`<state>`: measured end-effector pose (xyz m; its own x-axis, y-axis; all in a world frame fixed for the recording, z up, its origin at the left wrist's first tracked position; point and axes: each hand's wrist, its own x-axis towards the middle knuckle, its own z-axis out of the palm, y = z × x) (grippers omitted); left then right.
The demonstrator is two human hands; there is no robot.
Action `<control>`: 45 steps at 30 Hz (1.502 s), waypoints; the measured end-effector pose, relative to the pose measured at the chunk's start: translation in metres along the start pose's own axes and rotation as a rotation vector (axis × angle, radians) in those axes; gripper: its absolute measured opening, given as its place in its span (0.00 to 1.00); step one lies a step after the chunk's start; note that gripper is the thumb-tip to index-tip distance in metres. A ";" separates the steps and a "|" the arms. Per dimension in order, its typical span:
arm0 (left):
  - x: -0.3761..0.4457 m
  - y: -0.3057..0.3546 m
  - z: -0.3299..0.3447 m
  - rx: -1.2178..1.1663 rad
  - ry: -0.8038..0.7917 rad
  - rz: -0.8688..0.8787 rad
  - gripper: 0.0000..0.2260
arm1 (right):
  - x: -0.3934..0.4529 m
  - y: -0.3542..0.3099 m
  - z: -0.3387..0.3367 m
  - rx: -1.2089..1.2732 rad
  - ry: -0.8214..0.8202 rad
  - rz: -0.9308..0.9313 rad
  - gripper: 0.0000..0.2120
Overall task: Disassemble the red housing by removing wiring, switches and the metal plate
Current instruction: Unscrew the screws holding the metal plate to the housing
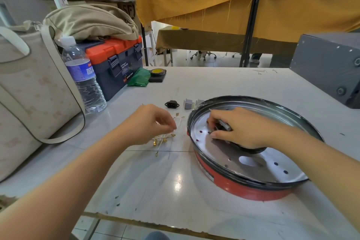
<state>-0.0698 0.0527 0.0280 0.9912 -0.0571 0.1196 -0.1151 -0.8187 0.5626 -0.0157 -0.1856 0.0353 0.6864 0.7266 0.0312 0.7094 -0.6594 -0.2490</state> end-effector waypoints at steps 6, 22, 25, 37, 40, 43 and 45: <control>-0.014 -0.008 0.014 0.198 -0.091 0.038 0.09 | -0.003 -0.003 0.004 0.003 0.031 0.013 0.07; -0.020 -0.004 0.010 -0.004 0.081 0.032 0.07 | -0.005 -0.001 0.006 0.086 0.048 0.055 0.07; -0.016 0.008 0.014 -0.097 0.196 0.026 0.05 | -0.005 0.000 0.001 0.152 0.091 0.077 0.08; 0.033 0.049 0.034 -0.040 0.075 -0.015 0.15 | -0.026 0.011 -0.021 0.802 0.356 0.193 0.13; 0.038 0.051 0.034 0.018 0.061 -0.034 0.15 | -0.030 0.015 -0.022 0.814 0.412 0.218 0.14; 0.036 0.050 0.033 0.082 0.118 -0.017 0.13 | -0.031 0.020 -0.021 0.787 0.457 0.248 0.16; 0.031 0.050 0.031 0.136 0.144 -0.019 0.12 | -0.032 0.023 -0.020 0.779 0.456 0.266 0.16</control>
<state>-0.0431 -0.0076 0.0339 0.9723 0.0332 0.2312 -0.0769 -0.8891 0.4513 -0.0184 -0.2276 0.0482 0.9239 0.3164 0.2152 0.3264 -0.3579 -0.8748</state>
